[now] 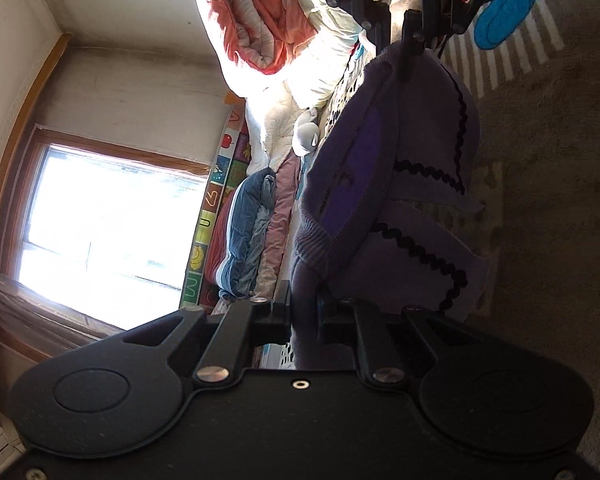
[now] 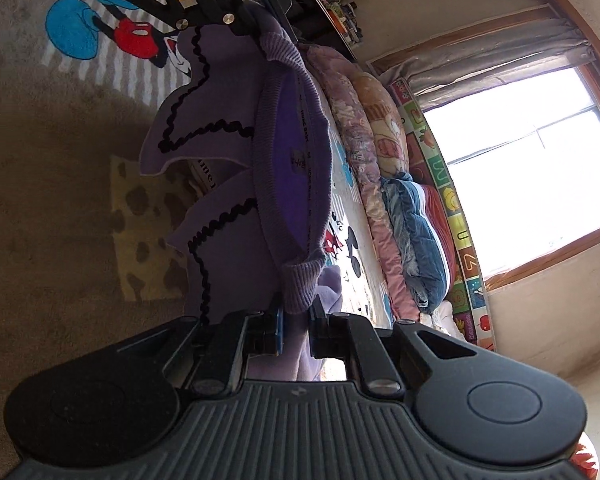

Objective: Fold clothes
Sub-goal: 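Raise and flip the held sweatshirt over with both grippers, then lower the sweatshirt flat onto the blanket with both grippers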

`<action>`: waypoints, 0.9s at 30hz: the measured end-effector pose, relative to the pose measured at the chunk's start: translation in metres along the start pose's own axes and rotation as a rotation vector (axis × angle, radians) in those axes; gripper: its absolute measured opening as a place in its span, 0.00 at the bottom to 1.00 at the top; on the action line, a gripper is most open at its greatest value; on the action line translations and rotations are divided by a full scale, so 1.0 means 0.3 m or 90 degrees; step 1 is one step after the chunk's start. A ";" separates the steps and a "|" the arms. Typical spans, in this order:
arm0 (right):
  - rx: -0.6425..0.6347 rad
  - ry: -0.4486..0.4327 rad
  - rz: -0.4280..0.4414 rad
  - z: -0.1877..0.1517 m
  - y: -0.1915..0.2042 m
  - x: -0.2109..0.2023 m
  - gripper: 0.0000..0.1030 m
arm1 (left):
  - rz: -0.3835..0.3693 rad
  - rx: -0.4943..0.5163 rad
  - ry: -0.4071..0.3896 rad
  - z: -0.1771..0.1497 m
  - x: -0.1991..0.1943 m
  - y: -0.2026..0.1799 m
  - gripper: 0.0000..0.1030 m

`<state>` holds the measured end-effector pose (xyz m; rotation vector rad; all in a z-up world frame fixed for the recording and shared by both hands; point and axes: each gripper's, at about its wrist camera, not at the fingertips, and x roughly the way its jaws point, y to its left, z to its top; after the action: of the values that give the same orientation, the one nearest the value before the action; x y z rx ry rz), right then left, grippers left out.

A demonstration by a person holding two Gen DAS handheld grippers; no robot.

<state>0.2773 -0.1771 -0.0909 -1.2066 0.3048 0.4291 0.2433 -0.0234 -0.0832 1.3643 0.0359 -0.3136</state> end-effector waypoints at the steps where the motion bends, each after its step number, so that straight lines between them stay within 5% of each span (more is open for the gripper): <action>1: -0.007 0.003 0.008 -0.001 0.040 -0.014 0.12 | 0.000 0.014 -0.004 -0.003 -0.027 -0.031 0.10; 5: -0.033 0.005 0.013 0.003 0.171 -0.058 0.12 | -0.002 0.012 0.017 -0.021 -0.041 -0.067 0.10; 7: -0.026 0.010 0.023 0.013 0.198 -0.066 0.12 | -0.042 -0.010 0.028 -0.018 -0.019 -0.039 0.10; 12: 0.074 0.022 0.118 0.057 0.070 -0.046 0.12 | -0.209 -0.073 0.021 -0.004 0.024 0.045 0.10; 16: 0.104 0.039 0.271 0.080 -0.051 -0.012 0.12 | -0.360 -0.086 0.044 -0.004 0.109 0.116 0.10; 18: 0.100 0.061 0.300 0.093 -0.093 0.020 0.12 | -0.389 -0.099 0.070 -0.002 0.170 0.146 0.10; 21: 0.148 0.074 0.225 0.097 -0.175 0.076 0.12 | -0.290 -0.126 0.094 0.003 0.235 0.173 0.10; 24: 0.146 0.004 0.033 0.068 -0.176 0.044 0.12 | 0.011 -0.138 0.027 0.028 0.150 0.152 0.10; 25: 0.134 -0.038 -0.040 0.058 -0.146 0.002 0.12 | 0.064 -0.128 -0.003 0.036 0.088 0.117 0.09; 26: 0.122 -0.080 -0.113 0.047 -0.117 -0.041 0.13 | 0.053 -0.084 -0.026 0.033 0.031 0.025 0.08; 27: 0.120 -0.111 -0.126 0.037 -0.065 -0.093 0.13 | 0.038 -0.036 -0.049 0.029 -0.025 -0.070 0.09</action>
<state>0.2619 -0.1766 -0.0585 -0.9959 0.0725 0.3234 0.2297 -0.0338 -0.0998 1.2933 -0.0598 -0.3125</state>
